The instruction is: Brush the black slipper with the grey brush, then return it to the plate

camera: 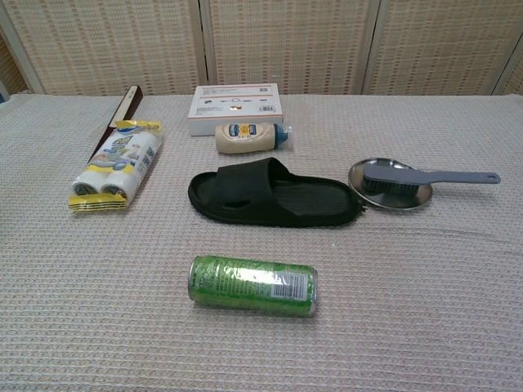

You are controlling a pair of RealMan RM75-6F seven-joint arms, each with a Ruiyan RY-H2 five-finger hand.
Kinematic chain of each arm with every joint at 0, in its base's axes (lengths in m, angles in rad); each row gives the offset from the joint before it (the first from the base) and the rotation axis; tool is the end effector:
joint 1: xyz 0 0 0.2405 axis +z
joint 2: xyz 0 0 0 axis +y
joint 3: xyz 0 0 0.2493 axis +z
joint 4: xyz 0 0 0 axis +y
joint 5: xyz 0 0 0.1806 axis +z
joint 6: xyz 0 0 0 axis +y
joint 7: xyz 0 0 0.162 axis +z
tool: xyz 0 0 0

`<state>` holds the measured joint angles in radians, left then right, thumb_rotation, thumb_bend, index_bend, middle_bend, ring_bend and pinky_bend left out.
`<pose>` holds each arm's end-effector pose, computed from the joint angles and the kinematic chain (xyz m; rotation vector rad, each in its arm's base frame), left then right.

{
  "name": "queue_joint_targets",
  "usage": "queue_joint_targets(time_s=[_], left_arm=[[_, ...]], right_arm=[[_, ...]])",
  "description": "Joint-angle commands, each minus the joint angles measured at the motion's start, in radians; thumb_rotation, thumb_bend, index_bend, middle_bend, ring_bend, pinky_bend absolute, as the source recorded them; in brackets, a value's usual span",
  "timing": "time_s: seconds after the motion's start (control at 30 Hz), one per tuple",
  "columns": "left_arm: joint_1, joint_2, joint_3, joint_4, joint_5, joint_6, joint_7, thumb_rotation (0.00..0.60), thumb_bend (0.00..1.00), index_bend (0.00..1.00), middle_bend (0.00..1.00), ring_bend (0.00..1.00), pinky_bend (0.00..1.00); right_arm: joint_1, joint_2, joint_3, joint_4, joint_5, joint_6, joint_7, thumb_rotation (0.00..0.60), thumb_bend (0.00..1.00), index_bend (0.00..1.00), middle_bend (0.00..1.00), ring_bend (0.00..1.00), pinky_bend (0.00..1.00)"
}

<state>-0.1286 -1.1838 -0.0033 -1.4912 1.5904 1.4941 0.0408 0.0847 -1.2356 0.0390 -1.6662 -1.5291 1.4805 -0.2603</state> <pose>-0.2913 0.2011 0.1613 -1.5324 -0.7873 -0.8864 -0.2709 -0.1923 0.1406 1.4596 -0.8323 0.8483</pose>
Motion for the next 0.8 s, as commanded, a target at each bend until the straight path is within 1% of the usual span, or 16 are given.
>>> queue_joint_targets(time_s=[0.03, 0.13, 0.2, 0.23, 0.3, 0.33, 0.37, 0.4, 0.5, 0.6, 0.7, 0.8], left_arm=[[0.0, -0.001, 0.0, -0.002, 0.0, 0.0, 0.003, 0.6, 0.46, 0.0, 0.0, 0.0, 0.17], [-0.002, -0.003, 0.002, -0.007, 0.004, -0.003, 0.006, 0.6, 0.46, 0.0, 0.0, 0.0, 0.17], [-0.002, -0.003, 0.002, -0.008, 0.004, -0.003, 0.005, 0.6, 0.46, 0.0, 0.0, 0.0, 0.17], [-0.003, -0.003, 0.001, -0.008, 0.004, -0.004, 0.004, 0.6, 0.46, 0.0, 0.0, 0.0, 0.17], [-0.007, -0.005, 0.0, -0.01, 0.007, -0.006, 0.005, 0.6, 0.46, 0.0, 0.0, 0.0, 0.17], [-0.011, -0.007, -0.001, -0.01, 0.009, -0.011, 0.007, 0.6, 0.46, 0.0, 0.0, 0.0, 0.17], [-0.019, -0.011, -0.001, -0.009, 0.018, -0.015, 0.004, 0.6, 0.46, 0.0, 0.0, 0.0, 0.17], [-0.028, -0.017, 0.003, -0.001, 0.024, -0.031, 0.001, 0.6, 0.46, 0.0, 0.0, 0.0, 0.17], [-0.032, -0.016, 0.003, 0.005, 0.015, -0.042, -0.016, 0.6, 0.46, 0.0, 0.0, 0.0, 0.17], [-0.034, -0.01, 0.0, 0.007, 0.006, -0.047, -0.032, 0.6, 0.46, 0.0, 0.0, 0.0, 0.17], [-0.033, -0.004, 0.0, 0.008, -0.001, -0.05, -0.044, 0.6, 0.46, 0.0, 0.0, 0.0, 0.17], [-0.031, 0.001, 0.001, 0.009, -0.009, -0.053, -0.049, 0.6, 0.45, 0.0, 0.0, 0.0, 0.17]], right_arm=[[-0.003, -0.016, 0.015, 0.01, 0.02, 0.012, -0.017, 0.6, 0.17, 0.0, 0.0, 0.0, 0.0], [0.0, -0.042, 0.042, 0.023, 0.056, 0.016, -0.011, 0.6, 0.17, 0.01, 0.0, 0.0, 0.0], [0.002, -0.044, 0.045, 0.024, 0.061, 0.013, -0.009, 0.6, 0.17, 0.03, 0.0, 0.0, 0.0], [0.003, -0.045, 0.047, 0.026, 0.064, 0.011, -0.008, 0.6, 0.17, 0.06, 0.01, 0.0, 0.01], [0.029, -0.045, 0.062, 0.028, 0.082, -0.031, 0.008, 0.6, 0.17, 0.12, 0.03, 0.0, 0.03], [0.052, -0.04, 0.077, 0.031, 0.098, -0.067, 0.014, 0.6, 0.17, 0.14, 0.05, 0.0, 0.03], [0.09, -0.04, 0.104, 0.04, 0.119, -0.111, 0.0, 0.6, 0.17, 0.16, 0.07, 0.0, 0.04], [0.176, -0.077, 0.173, 0.086, 0.201, -0.211, -0.053, 0.6, 0.17, 0.17, 0.08, 0.0, 0.05], [0.276, -0.14, 0.234, 0.156, 0.33, -0.344, -0.103, 0.6, 0.17, 0.2, 0.12, 0.0, 0.08], [0.355, -0.196, 0.261, 0.234, 0.418, -0.437, -0.15, 0.6, 0.17, 0.22, 0.14, 0.0, 0.1], [0.413, -0.253, 0.273, 0.303, 0.469, -0.478, -0.186, 0.6, 0.17, 0.23, 0.14, 0.0, 0.1], [0.45, -0.3, 0.276, 0.355, 0.498, -0.49, -0.204, 0.6, 0.17, 0.23, 0.14, 0.0, 0.1]])
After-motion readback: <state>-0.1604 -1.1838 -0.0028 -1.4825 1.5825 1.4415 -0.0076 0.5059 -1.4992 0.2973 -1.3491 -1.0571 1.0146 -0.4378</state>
